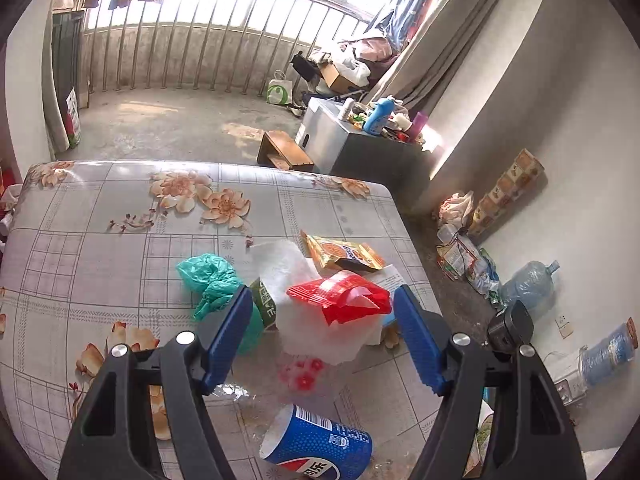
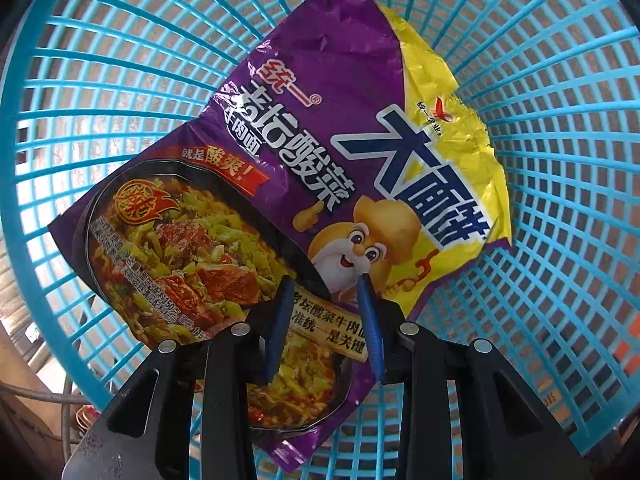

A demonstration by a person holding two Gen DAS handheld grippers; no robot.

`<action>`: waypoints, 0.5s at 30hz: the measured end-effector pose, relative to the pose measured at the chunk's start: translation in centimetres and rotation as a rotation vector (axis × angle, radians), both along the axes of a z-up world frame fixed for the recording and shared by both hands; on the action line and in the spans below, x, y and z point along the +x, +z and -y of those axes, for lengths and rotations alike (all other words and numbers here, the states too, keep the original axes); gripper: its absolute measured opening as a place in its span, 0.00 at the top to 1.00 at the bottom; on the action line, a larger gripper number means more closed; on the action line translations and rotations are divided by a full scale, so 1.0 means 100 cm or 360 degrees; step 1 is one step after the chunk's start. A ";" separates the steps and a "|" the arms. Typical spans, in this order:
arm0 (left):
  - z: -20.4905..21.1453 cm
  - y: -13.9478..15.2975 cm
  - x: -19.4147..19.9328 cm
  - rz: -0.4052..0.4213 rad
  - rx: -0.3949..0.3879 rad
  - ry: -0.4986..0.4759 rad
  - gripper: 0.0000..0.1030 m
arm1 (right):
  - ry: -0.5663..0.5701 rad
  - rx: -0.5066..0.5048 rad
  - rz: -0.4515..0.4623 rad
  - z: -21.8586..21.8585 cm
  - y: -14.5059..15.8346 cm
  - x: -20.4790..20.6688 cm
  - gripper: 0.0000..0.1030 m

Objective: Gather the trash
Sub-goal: 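Open the left gripper over the basket while the right releases the noodle bag into it, then move both grippers back over the table toward the Pepsi bottle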

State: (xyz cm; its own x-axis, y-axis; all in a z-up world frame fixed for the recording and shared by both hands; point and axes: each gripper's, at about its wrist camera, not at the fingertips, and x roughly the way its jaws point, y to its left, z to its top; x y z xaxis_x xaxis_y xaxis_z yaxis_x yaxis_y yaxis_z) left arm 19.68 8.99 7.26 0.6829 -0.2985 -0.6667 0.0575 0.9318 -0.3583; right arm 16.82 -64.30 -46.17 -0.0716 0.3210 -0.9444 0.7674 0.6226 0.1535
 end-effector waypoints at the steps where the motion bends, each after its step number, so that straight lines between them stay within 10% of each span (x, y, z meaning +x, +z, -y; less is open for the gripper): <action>1: -0.004 -0.001 0.002 0.0001 0.0006 0.0026 0.31 | -0.0013 0.0031 -0.0034 0.001 -0.008 0.001 0.69; 8: -0.024 -0.002 -0.001 0.0026 0.0019 0.0123 0.31 | 0.0119 -0.0016 -0.0148 -0.007 -0.024 0.005 0.57; 15: -0.029 0.004 -0.017 0.0120 -0.0015 0.0101 0.31 | 0.0218 -0.0495 0.0098 -0.024 0.082 -0.043 0.46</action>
State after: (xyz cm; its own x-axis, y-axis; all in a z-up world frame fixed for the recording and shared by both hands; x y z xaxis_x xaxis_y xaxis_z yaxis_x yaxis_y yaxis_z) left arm 17.96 11.88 7.62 0.7487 -0.2594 -0.6101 0.0259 0.9310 -0.3641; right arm 12.54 -61.90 -38.00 -0.0340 0.0085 -0.9994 0.6684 0.7437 -0.0164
